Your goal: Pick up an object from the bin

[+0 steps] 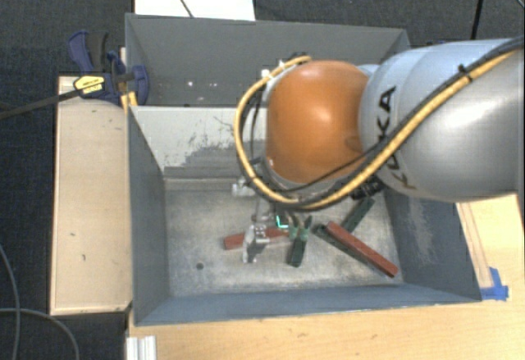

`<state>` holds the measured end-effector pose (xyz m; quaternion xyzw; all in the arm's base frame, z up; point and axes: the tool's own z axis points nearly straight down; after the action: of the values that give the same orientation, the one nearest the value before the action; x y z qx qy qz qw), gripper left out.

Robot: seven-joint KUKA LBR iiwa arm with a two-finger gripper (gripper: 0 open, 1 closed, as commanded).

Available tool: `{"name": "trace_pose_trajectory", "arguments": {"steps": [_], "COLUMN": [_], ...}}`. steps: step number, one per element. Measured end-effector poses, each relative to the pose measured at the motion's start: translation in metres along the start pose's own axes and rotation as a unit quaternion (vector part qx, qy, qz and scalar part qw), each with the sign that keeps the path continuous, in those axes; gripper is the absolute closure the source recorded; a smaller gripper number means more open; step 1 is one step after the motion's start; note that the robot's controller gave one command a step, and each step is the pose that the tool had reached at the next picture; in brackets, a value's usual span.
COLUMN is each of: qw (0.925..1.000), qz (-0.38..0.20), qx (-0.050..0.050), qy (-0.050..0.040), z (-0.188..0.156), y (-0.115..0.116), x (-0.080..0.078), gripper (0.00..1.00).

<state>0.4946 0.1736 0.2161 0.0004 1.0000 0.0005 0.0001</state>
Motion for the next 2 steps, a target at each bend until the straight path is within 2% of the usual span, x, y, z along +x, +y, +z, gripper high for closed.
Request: {"name": "trace_pose_trajectory", "arguments": {"steps": [1, 2], "qw": [1.0000, 0.9983], "qz": [0.000, 0.058], "qx": [0.000, 0.001], "qy": [-0.0007, 0.0006], "z": [-0.001, 0.093], "y": [0.000, -0.029], "x": [-0.001, -0.045], "gripper": [0.00, 1.00]}}
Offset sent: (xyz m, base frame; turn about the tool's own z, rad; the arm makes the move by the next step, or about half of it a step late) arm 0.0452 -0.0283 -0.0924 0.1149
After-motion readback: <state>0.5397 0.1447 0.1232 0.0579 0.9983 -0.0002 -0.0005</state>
